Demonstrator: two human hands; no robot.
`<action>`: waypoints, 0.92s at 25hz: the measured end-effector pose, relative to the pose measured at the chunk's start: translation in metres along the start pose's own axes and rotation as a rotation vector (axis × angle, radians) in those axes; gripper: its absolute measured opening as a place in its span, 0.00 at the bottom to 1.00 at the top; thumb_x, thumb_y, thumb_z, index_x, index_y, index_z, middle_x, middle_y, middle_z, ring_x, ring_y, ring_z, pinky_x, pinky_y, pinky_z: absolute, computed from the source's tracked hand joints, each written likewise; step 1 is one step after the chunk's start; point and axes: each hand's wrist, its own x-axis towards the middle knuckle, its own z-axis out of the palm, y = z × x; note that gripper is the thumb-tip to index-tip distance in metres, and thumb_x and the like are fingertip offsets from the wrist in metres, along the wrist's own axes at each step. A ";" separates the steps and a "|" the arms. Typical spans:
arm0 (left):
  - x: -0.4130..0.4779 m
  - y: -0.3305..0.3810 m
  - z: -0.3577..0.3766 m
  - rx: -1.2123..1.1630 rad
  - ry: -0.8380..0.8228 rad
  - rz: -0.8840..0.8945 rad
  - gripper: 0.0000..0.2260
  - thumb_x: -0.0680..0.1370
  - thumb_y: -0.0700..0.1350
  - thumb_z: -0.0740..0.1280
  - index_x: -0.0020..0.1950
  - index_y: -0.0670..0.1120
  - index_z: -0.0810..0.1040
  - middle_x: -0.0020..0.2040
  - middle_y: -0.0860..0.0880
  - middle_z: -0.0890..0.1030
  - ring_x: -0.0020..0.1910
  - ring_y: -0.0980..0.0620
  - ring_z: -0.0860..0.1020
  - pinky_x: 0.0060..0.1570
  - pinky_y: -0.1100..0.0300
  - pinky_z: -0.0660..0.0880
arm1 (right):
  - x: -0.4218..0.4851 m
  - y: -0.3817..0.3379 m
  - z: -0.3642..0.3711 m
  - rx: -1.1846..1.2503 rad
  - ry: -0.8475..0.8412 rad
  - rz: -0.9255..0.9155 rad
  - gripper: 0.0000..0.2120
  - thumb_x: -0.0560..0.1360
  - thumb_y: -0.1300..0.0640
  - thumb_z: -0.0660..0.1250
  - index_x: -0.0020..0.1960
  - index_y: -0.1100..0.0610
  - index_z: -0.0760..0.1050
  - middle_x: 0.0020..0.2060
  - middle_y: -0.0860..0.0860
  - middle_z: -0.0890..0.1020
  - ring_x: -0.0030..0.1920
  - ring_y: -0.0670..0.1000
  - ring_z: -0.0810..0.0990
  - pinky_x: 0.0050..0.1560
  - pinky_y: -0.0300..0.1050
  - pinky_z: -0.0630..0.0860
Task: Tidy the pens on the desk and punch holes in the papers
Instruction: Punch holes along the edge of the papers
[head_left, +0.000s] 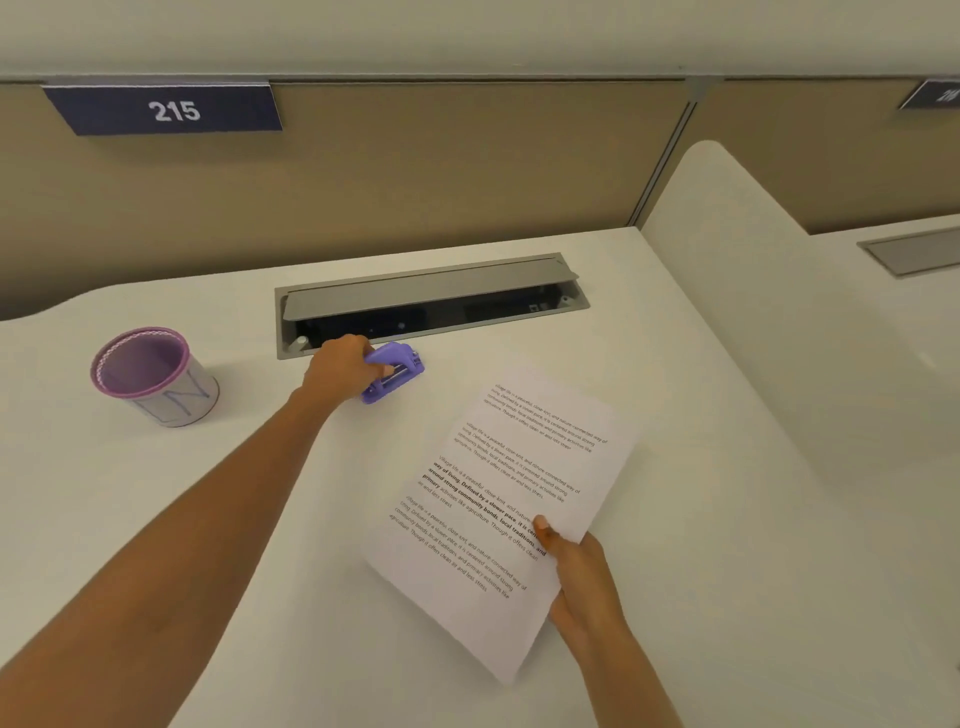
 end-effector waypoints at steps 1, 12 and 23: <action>-0.008 -0.004 0.001 -0.049 -0.027 -0.050 0.13 0.76 0.48 0.69 0.52 0.38 0.78 0.45 0.40 0.80 0.42 0.47 0.75 0.44 0.57 0.69 | 0.001 0.001 0.001 -0.009 -0.013 0.012 0.12 0.78 0.63 0.65 0.60 0.56 0.79 0.54 0.55 0.85 0.56 0.58 0.83 0.60 0.62 0.77; -0.145 -0.040 0.008 -0.898 -0.177 -0.405 0.08 0.73 0.45 0.74 0.38 0.41 0.79 0.38 0.43 0.82 0.39 0.47 0.80 0.42 0.58 0.77 | -0.008 0.004 -0.008 -0.160 -0.126 0.004 0.12 0.76 0.62 0.67 0.59 0.59 0.79 0.54 0.55 0.85 0.57 0.57 0.83 0.61 0.59 0.76; -0.179 -0.032 0.020 -0.953 -0.225 -0.423 0.08 0.71 0.43 0.75 0.40 0.40 0.79 0.41 0.40 0.84 0.41 0.45 0.82 0.43 0.58 0.79 | -0.014 0.003 -0.002 -0.319 -0.173 -0.075 0.09 0.77 0.60 0.67 0.56 0.54 0.81 0.49 0.49 0.87 0.50 0.50 0.86 0.48 0.47 0.81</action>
